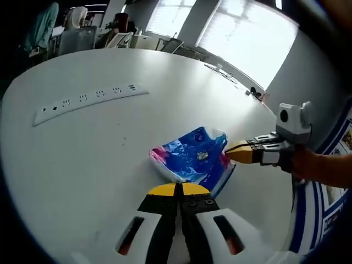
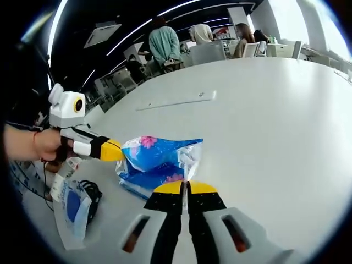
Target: Arrange the tabletop items into an orderly group along one side of the table until the central work area is clear of visible clutter.
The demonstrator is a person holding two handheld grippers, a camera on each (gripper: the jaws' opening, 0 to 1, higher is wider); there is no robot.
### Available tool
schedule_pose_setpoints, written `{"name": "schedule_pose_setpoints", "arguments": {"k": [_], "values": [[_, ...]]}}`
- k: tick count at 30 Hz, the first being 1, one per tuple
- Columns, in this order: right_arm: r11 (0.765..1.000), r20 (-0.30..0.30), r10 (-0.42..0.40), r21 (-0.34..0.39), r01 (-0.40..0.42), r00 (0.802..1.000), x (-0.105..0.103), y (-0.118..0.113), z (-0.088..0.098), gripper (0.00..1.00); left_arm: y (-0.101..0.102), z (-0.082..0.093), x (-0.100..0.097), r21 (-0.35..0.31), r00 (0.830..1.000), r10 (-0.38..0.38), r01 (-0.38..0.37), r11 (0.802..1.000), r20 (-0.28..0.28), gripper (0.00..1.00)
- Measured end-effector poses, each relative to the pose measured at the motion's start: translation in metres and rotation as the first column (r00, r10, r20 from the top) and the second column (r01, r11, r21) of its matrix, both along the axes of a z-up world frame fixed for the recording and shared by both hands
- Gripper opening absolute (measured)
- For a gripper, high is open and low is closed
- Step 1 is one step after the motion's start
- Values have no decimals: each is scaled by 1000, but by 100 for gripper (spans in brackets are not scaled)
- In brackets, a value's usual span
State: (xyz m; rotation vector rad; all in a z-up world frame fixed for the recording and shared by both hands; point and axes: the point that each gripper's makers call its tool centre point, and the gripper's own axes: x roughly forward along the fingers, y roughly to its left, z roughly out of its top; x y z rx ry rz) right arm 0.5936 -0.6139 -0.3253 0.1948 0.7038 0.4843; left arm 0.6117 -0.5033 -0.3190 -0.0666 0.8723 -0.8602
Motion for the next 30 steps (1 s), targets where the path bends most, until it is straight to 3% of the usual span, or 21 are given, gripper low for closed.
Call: {"name": "schedule_pose_setpoints", "arguments": {"k": [6,15,30], "values": [[1000,1,-1,-6,1,1000,1,-1,-1,1,0,-2,1,-1,1000,0,0,1000,3,0],[1000,1,0,-8,0,1000,0,1,-1,3,3,-5,-1,6,1000,-1,1,1000,8,11],[999,18,-15,-28,16,1000,1,-2,1,13,6,0,-5,-2,1000,5,-5,1000,25,17]]}}
